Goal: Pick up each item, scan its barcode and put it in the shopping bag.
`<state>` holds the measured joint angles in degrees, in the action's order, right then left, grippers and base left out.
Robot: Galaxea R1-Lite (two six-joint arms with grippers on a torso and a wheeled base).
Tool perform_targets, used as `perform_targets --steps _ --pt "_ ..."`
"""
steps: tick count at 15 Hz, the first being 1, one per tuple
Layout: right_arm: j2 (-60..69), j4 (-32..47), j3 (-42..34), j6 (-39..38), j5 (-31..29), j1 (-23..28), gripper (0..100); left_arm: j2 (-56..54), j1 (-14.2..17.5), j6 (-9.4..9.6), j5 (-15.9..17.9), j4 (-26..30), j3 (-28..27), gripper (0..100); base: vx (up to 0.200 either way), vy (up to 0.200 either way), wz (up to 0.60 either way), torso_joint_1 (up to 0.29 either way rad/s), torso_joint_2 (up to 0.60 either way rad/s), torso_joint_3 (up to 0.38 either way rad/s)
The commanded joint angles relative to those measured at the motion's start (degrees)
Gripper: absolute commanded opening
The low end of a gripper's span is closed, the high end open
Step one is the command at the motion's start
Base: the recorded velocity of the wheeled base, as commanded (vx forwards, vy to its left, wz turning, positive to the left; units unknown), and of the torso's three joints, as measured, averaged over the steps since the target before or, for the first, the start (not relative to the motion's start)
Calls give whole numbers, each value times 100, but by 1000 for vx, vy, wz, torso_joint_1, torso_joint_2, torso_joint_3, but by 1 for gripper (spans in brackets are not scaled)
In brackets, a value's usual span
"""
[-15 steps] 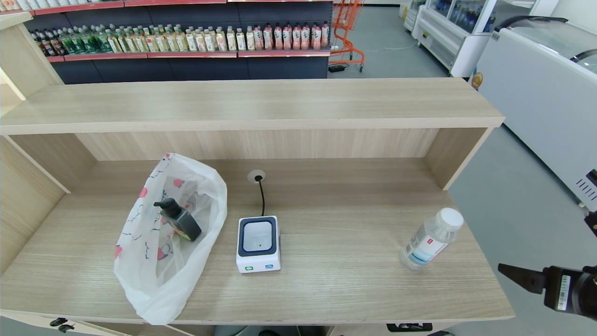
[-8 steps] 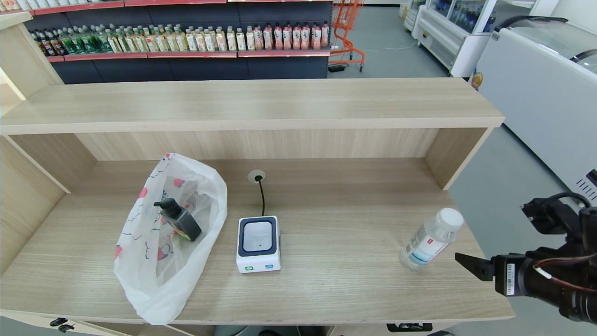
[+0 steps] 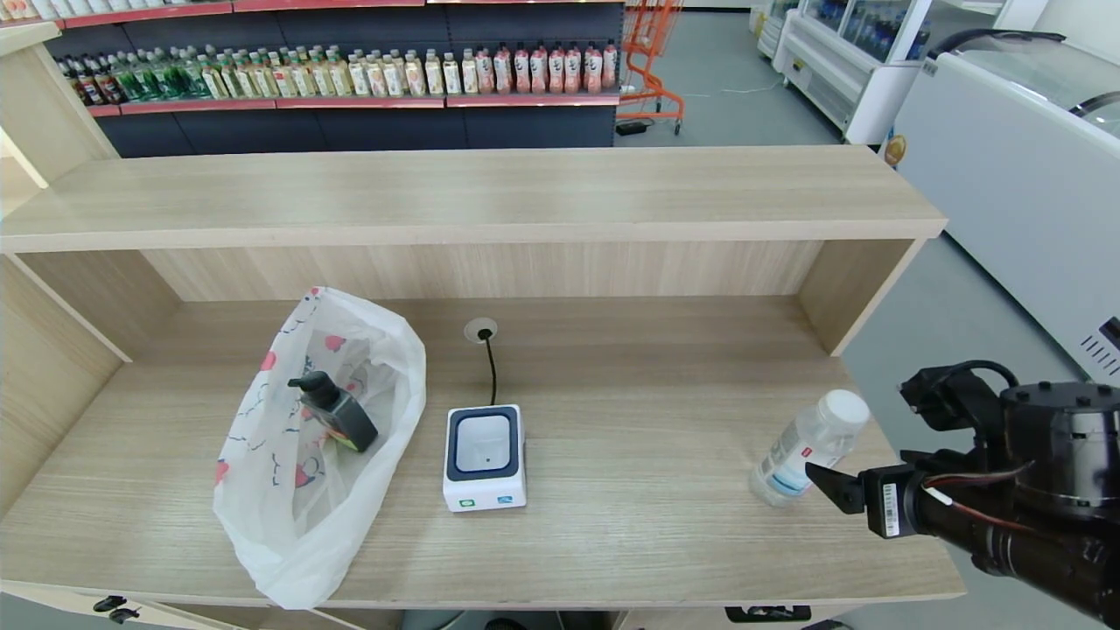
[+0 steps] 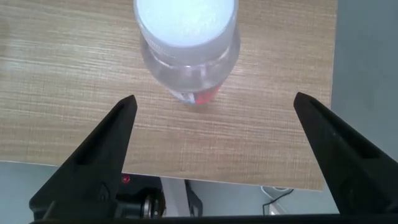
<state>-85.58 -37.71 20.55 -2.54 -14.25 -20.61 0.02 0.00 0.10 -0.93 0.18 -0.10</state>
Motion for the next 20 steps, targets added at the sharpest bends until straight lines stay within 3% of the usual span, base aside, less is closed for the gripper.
perform_targets --steps 1,7,20 --pt "-460 -299 -78 51 19 -13 100 -2 0 -1 -4 -1 1 100 0 0 0 0 0 0" --pt "-1110 -1222 -87 95 203 -74 100 -2 0 -1 -4 -1 10 100 0 0 0 0 0 0" --pt "-1972 -2461 -16 570 775 -48 100 -2 0 -1 -4 -1 1 100 0 0 0 0 0 0"
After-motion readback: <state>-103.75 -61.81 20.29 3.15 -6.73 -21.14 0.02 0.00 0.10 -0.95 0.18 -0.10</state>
